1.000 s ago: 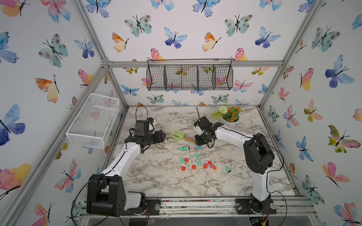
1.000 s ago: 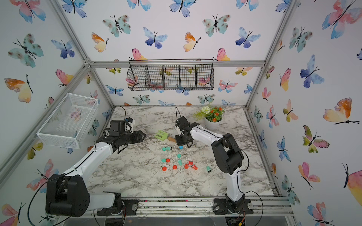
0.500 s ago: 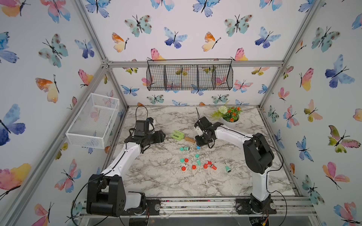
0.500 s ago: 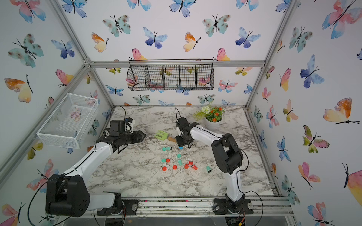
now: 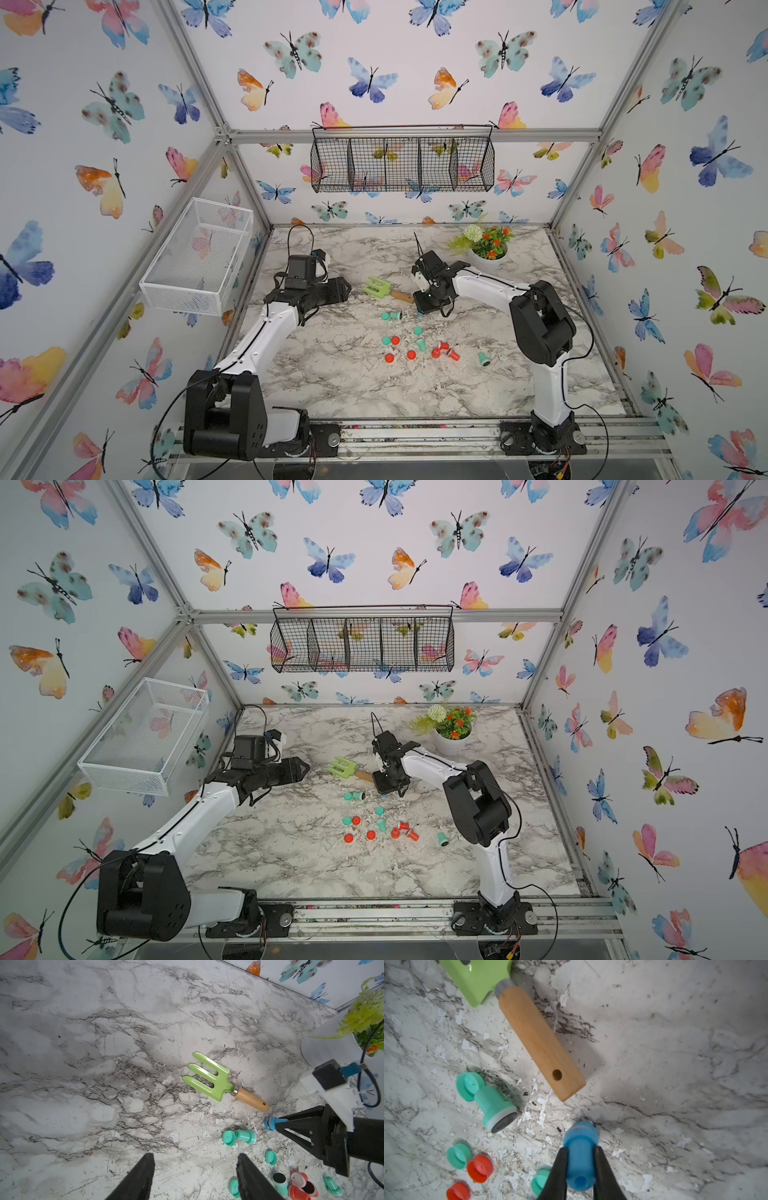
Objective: Close the stamp cap
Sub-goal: Close the cover of the stamp.
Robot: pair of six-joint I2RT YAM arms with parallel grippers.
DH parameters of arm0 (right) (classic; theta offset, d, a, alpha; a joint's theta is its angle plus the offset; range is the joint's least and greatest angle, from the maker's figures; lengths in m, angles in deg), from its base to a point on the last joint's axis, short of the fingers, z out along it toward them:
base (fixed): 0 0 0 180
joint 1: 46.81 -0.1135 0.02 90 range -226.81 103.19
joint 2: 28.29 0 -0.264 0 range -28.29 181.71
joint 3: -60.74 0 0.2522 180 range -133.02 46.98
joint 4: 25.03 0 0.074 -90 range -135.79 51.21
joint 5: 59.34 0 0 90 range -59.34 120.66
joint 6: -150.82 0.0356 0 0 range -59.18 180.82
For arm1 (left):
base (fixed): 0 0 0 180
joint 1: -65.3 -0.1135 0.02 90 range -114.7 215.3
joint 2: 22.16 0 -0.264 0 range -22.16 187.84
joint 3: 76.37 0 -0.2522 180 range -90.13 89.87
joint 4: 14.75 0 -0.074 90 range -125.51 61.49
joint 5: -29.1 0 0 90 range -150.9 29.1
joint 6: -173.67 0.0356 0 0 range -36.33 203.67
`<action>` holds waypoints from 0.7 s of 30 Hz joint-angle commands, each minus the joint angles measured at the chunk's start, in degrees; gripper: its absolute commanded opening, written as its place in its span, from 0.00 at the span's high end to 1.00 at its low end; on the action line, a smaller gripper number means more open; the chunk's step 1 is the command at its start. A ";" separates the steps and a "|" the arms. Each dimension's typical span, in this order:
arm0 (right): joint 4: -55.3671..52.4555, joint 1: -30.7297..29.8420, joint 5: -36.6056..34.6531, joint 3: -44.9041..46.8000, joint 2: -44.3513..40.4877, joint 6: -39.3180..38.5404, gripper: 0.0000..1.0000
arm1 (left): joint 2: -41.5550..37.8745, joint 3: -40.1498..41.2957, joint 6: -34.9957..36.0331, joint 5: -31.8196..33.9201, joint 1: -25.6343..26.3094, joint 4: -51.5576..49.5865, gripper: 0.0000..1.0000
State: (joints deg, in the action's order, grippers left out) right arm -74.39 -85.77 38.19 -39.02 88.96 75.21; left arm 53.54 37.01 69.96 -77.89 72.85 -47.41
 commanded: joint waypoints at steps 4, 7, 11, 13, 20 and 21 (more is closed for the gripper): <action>-1.92 -0.24 -0.05 -0.17 0.85 -0.42 0.99 | -0.75 -0.05 0.53 0.21 -0.38 0.29 0.35; -2.02 -0.24 -0.06 -0.14 0.85 -0.42 0.99 | -0.72 -0.08 0.62 0.20 -0.35 0.33 0.35; -2.29 -0.24 -0.13 -0.01 0.87 -0.51 0.99 | -0.66 -0.14 0.62 0.12 -0.36 0.27 0.35; -2.42 -0.24 -0.06 0.00 0.72 -0.51 0.99 | -0.64 -0.13 0.62 0.12 -0.34 0.28 0.35; -2.99 -0.33 -0.28 -0.05 0.26 -0.55 0.99 | -0.64 -0.12 0.62 0.04 -0.37 0.29 0.35; -2.99 -0.33 -0.30 -0.05 0.26 -0.59 0.99 | -0.65 -0.13 0.62 0.07 -0.37 0.35 0.35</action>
State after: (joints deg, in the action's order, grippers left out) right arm -75.18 -85.80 38.17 -39.02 88.96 75.15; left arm 53.54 37.01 69.96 -77.89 72.85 -47.41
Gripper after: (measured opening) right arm 0.200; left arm 0.653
